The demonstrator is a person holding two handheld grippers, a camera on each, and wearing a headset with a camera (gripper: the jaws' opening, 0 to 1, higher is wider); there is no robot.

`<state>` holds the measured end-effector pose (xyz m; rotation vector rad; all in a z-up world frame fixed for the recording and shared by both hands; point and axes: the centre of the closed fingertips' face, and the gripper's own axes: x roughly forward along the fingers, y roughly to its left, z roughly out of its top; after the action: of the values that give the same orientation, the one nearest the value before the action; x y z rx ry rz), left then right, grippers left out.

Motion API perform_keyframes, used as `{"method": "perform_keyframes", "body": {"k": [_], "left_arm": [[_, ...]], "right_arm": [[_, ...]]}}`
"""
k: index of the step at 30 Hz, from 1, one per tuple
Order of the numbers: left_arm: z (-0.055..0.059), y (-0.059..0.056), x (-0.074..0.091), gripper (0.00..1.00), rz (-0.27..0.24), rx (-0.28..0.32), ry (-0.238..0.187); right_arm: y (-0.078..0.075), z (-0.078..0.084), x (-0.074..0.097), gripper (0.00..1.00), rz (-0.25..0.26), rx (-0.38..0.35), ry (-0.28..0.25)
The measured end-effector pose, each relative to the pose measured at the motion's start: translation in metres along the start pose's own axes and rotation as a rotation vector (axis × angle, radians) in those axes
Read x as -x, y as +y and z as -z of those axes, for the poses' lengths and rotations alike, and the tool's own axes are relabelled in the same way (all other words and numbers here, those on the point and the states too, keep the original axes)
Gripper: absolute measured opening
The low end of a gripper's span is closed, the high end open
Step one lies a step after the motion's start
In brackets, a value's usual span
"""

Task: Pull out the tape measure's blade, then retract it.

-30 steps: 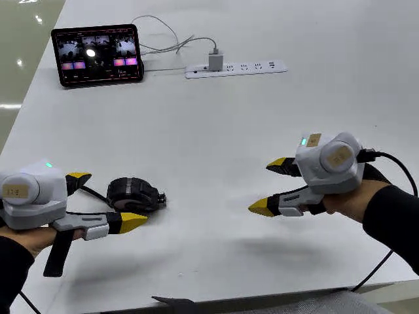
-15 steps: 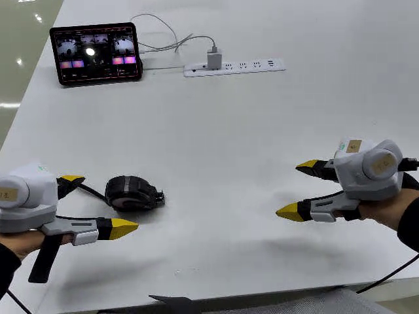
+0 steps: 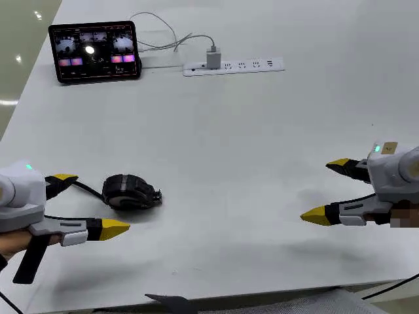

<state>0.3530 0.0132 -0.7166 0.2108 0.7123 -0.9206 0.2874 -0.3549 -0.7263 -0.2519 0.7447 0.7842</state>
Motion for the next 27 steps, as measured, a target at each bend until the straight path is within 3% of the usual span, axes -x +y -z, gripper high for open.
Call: {"method": "perform_keyframes", "body": {"k": [6, 14, 21, 27], "left_arm": [[-0.001, 0.005, 0.005, 0.99, -0.003, 0.001, 0.002], [-0.002, 0.013, 0.011, 0.99, -0.017, 0.016, 0.001], [0.001, 0.004, 0.012, 0.99, 0.027, 0.023, 0.015], [0.004, 0.005, 0.011, 0.99, 0.018, -0.003, 0.031]], "right_arm": [[-0.002, 0.007, 0.007, 0.99, 0.014, 0.008, -0.008], [-0.005, 0.016, 0.018, 0.99, 0.019, -0.001, -0.001], [-0.008, 0.022, 0.024, 0.99, 0.030, -0.007, 0.013], [-0.009, 0.026, 0.028, 0.99, 0.035, -0.015, 0.018]]}}
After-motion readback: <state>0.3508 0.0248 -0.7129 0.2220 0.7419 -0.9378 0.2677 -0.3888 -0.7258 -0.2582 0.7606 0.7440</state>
